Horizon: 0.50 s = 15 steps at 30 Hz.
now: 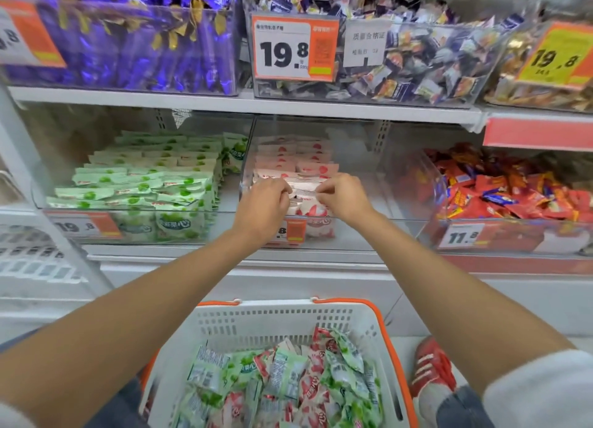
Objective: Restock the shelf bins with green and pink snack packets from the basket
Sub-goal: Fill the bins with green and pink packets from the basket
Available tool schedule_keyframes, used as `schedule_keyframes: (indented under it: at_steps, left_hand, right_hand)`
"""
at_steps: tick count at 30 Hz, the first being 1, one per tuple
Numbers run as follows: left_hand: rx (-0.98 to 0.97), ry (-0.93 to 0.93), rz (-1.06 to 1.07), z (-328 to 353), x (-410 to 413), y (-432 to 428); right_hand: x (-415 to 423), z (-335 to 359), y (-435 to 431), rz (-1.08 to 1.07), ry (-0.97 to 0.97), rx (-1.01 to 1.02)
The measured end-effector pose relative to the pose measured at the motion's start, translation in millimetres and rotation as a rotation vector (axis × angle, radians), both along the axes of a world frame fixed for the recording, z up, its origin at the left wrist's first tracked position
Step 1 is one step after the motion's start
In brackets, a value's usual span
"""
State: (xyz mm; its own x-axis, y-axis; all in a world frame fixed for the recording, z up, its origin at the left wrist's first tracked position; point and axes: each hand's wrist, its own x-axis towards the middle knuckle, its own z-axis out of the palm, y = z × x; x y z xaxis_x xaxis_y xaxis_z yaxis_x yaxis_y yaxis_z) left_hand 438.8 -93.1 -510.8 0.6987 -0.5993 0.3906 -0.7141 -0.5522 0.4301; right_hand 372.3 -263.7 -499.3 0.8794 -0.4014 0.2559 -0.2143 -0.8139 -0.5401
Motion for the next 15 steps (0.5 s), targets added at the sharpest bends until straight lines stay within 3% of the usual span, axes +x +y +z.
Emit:
schedule_keyframes:
  at_steps: [3, 6, 10, 15]
  left_hand:
    - [-0.053, -0.092, 0.039, -2.2, -6.8, 3.5]
    - [-0.126, -0.144, 0.059, 0.9, -29.3, 10.6]
    - [-0.085, 0.161, 0.109, -23.8, -62.0, 27.2]
    - [0.341, 0.56, 0.101, -105.5, -72.3, 74.0]
  right_hand:
    - [-3.9, -2.7, 1.1, -0.009, -0.046, -0.071]
    - [-20.2, -9.0, 14.9, -0.052, -0.23, -0.181]
    - [-56.3, -33.7, 53.3, -0.03, -0.28, -0.2]
    - [-95.7, -118.8, 87.1, -0.02, 0.027, 0.043]
